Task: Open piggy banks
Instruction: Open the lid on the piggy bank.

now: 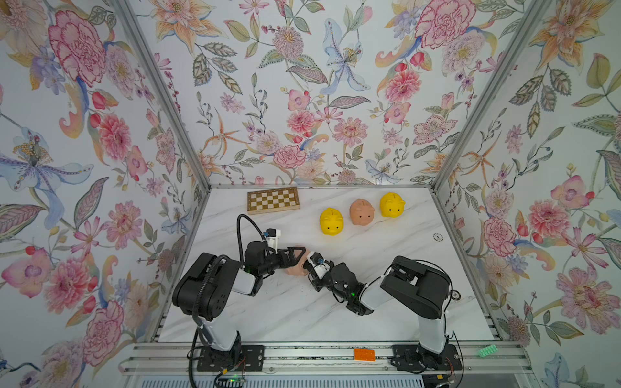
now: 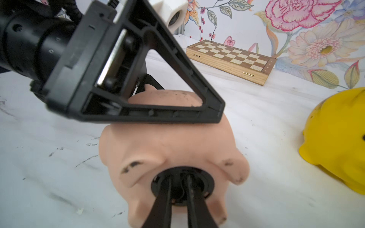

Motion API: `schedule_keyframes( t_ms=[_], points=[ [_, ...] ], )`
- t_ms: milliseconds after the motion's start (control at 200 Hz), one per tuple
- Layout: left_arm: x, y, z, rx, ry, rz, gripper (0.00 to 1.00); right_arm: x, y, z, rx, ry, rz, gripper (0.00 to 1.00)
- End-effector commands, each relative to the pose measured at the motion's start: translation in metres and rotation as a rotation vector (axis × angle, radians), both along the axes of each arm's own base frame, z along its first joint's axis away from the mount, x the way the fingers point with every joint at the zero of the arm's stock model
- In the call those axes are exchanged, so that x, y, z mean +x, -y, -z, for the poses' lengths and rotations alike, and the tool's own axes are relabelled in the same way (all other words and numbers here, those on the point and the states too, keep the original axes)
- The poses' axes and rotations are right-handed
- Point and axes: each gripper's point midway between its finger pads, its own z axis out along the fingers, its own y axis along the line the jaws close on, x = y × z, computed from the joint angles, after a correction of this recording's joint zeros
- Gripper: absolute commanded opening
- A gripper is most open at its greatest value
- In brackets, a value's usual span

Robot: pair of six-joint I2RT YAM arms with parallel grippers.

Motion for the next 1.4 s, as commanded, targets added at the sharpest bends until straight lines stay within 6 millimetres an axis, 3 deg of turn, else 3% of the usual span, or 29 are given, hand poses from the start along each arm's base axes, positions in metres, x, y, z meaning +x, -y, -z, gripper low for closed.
schedule_keyframes(
  t_ms=[0, 475, 1136, 1396],
  points=[
    [-0.064, -0.019, 0.095, 0.154, -0.376, 0.005, 0.99, -0.003, -0.009, -0.006, 0.022, 0.080, -0.050, 0.14],
    [-0.071, -0.012, 0.100, 0.185, -0.401, 0.059, 0.97, -0.009, -0.007, -0.004, 0.059, 0.101, -0.207, 0.01],
    [-0.071, -0.014, 0.107, 0.218, -0.421, 0.054, 0.94, 0.005, -0.004, -0.001, -0.280, 0.339, -0.044, 0.00],
    [-0.070, -0.014, 0.107, 0.218, -0.422, 0.055, 0.94, 0.002, -0.013, 0.000, -0.409, 0.478, -0.020, 0.00]
  ],
)
